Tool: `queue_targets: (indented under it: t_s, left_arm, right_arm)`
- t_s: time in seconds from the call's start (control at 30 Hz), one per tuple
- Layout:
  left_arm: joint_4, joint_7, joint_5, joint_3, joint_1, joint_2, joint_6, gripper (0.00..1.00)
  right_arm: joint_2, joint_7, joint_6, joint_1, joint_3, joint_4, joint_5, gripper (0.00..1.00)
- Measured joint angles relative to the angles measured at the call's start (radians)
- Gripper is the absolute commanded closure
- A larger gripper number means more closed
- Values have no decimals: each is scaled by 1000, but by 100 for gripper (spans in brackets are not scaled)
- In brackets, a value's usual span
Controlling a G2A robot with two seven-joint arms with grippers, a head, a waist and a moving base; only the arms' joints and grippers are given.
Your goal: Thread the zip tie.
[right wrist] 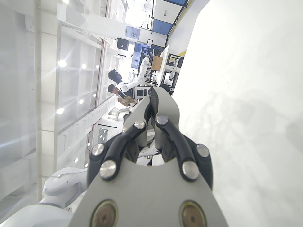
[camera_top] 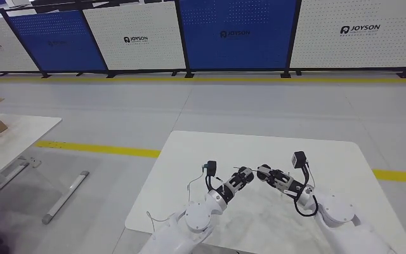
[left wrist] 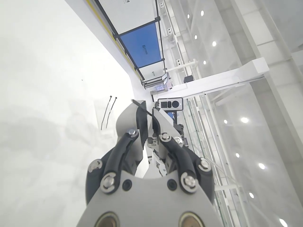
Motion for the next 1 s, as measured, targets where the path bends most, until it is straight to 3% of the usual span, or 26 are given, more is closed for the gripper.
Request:
queue_targets:
  t_s: [0.37,0.4,0.47,0.57,0.73,1.0]
  left_arm:
    - [4,0,4,-5,1,-5,-8,100]
    - [4,-1,5,-6,1,-5,-10,87]
    - [5,-2,6,-7,2,-6,-12,21]
    - [5,-2,7,-8,3,-7,-13,29]
    - [6,1,6,-13,5,-9,-15,58]
    - [15,7,-2,-17,2,-13,-16,79]
  right_arm:
    - [0,0,0,0,0,0,0,100]
    - [0,0,0,0,0,0,0,100]
    - [0,0,0,0,0,0,0,100]
    - [0,0,0,0,0,0,0,100]
    - [0,0,0,0,0,0,0,100]
    - [0,0,0,0,0,0,0,100]
